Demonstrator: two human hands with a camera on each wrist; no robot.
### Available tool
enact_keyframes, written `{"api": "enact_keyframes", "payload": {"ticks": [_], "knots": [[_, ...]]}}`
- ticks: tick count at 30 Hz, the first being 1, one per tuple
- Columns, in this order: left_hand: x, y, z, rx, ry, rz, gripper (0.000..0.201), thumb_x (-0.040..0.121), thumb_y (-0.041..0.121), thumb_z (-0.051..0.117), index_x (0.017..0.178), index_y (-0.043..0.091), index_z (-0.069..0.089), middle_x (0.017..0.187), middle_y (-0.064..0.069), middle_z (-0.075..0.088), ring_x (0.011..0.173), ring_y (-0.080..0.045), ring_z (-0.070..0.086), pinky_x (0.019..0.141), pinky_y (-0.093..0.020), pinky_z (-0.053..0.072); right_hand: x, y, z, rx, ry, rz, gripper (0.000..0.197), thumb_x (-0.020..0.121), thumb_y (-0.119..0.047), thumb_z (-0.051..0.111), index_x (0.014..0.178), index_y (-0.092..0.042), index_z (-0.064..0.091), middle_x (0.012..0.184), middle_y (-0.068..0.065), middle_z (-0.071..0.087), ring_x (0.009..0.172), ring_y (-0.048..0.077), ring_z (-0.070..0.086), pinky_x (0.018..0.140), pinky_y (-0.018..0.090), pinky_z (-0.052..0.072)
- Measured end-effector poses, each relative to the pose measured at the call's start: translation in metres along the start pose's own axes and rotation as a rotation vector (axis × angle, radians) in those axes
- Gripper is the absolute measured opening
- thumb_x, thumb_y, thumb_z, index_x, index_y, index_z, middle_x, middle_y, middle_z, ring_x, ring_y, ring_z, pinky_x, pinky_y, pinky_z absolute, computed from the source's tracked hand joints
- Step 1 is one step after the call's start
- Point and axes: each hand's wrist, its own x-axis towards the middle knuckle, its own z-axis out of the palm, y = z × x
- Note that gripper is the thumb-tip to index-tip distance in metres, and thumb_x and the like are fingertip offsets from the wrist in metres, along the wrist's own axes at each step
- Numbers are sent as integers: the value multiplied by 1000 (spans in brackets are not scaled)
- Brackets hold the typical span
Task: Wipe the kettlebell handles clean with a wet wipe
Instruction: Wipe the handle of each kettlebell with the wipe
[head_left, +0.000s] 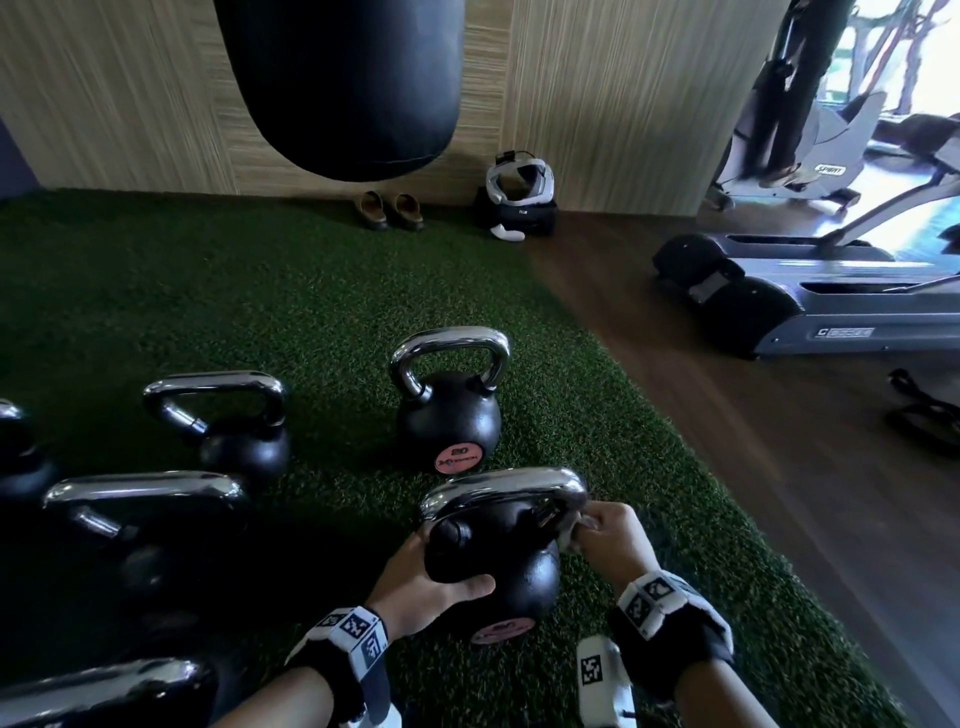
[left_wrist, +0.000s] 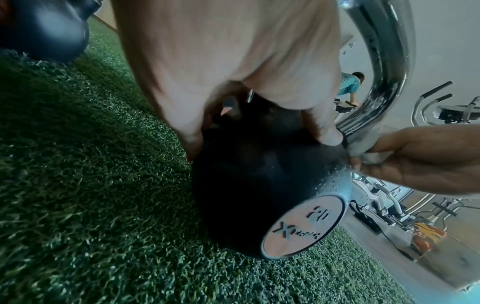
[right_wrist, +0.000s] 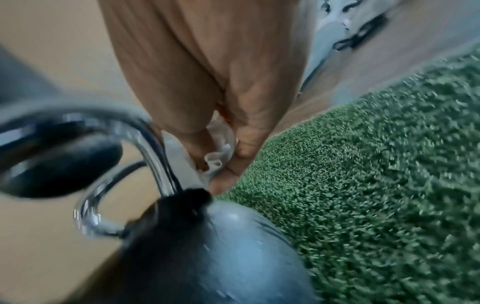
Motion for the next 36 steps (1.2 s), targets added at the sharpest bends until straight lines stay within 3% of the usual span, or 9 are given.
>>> {"api": "enact_keyframes", "payload": {"ticks": [2, 4, 8, 14, 20, 22, 28, 33, 36], "knots": [[2, 2, -7, 47, -47, -52, 81, 49, 64, 96, 119, 39, 63, 119, 16, 72, 111, -2, 67, 102, -30, 53, 1, 1, 1, -67, -36, 6, 40, 88, -6, 65, 55, -28, 69, 56, -7, 69, 47, 3, 55, 45, 16, 40], [7, 3, -22, -64, -119, -118, 73, 52, 31, 96, 120, 26, 69, 115, 7, 76, 104, -9, 71, 97, -34, 57, 0, -3, -7, -111, -79, 13, 31, 89, -3, 65, 70, -25, 77, 66, -5, 74, 55, 2, 65, 46, 12, 44], [16, 28, -51, -385, -122, -192, 48, 73, -24, 49, 104, 3, 75, 85, -13, 70, 68, -16, 67, 59, -24, 53, -6, -15, -41, -124, 117, -3, 16, 89, -8, 75, 100, -17, 82, 83, 1, 76, 71, 9, 70, 52, 13, 45], [19, 102, -80, -403, 280, 38, 22, 99, 11, 65, 119, 11, 73, 106, -9, 78, 98, -26, 77, 76, -24, 63, -32, -65, -64, 92, 283, -258, 19, 80, -20, 85, 85, -36, 76, 78, -21, 74, 73, -2, 68, 58, 17, 48], [-15, 178, -65, -508, -206, 75, 39, 97, 42, 56, 107, 10, 76, 94, -11, 78, 78, -23, 77, 79, -34, 63, -38, -114, -43, 215, 256, -528, 17, 68, -24, 93, 77, -27, 79, 84, -11, 72, 74, 5, 66, 63, 17, 51], [-18, 180, -60, -635, -268, 45, 44, 101, 40, 50, 93, 10, 81, 89, -15, 78, 71, -21, 76, 74, -33, 64, -36, -122, -34, 174, 267, -580, 17, 66, -31, 93, 77, -28, 81, 85, -12, 69, 78, 7, 65, 66, 21, 51], [-15, 170, -62, -767, -299, 27, 44, 97, 28, 59, 121, -8, 68, 114, -24, 74, 91, -25, 74, 87, -34, 63, -35, -127, -20, 51, 265, -615, 21, 67, -31, 93, 84, -35, 80, 80, -14, 74, 78, 5, 67, 68, 17, 49], [-8, 159, -77, -740, -238, 53, 34, 86, 10, 70, 116, -3, 72, 104, -18, 78, 84, -20, 78, 70, -24, 64, -20, -121, -47, 385, -270, -504, 21, 81, -10, 78, 97, -23, 73, 107, 4, 77, 94, 21, 72, 81, 38, 57], [-1, 151, -83, -465, -111, 201, 25, 92, 1, 69, 115, 9, 76, 101, -5, 80, 91, -12, 74, 81, -22, 61, 21, -75, -61, 213, -8, -364, 39, 80, 4, 64, 86, -33, 74, 106, -1, 78, 79, 19, 66, 67, 33, 52]]}}
